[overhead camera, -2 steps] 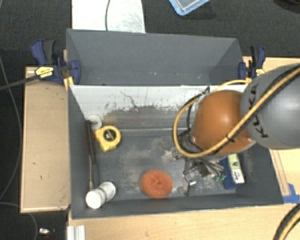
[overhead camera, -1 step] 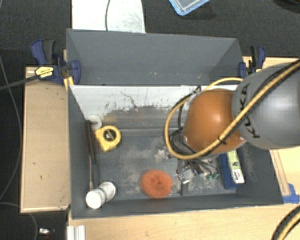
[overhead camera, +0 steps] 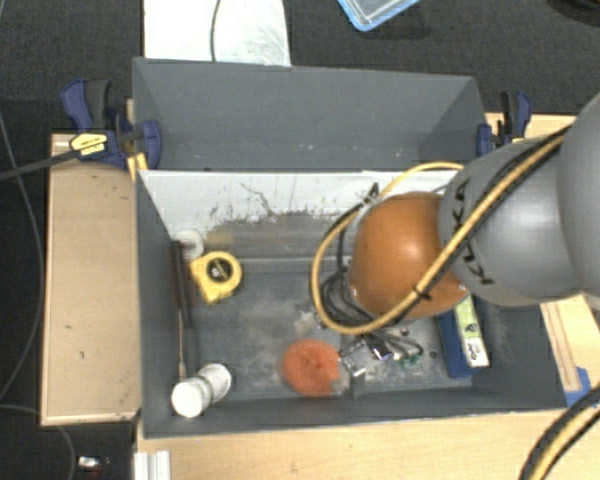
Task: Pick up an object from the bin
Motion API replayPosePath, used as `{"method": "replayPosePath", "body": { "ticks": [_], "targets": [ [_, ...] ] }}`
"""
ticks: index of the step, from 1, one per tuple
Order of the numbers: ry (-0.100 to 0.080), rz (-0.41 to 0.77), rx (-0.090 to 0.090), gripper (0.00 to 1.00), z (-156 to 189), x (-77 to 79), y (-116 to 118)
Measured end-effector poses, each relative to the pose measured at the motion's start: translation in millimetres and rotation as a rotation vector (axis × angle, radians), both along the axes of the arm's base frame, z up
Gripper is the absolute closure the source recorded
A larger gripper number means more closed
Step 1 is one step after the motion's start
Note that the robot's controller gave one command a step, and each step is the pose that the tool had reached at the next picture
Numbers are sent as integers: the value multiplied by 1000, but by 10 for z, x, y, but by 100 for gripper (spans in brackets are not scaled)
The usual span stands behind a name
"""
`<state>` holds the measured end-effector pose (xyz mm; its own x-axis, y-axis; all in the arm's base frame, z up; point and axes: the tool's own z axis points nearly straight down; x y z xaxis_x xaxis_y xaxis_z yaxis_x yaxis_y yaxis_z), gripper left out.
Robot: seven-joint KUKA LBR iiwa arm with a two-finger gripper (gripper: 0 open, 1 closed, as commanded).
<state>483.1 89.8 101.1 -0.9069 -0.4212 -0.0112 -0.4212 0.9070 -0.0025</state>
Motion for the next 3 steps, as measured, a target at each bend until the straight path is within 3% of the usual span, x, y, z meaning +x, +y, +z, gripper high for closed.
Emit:
{"method": "replayPosePath", "body": {
  "ticks": [1,2,3],
  "targets": [
    [-4,26,0,0,68,-56,202],
    [-4,93,-1,0,-144,-36,157],
    [-15,56,4,100,-104,14,52]
  ]
}}
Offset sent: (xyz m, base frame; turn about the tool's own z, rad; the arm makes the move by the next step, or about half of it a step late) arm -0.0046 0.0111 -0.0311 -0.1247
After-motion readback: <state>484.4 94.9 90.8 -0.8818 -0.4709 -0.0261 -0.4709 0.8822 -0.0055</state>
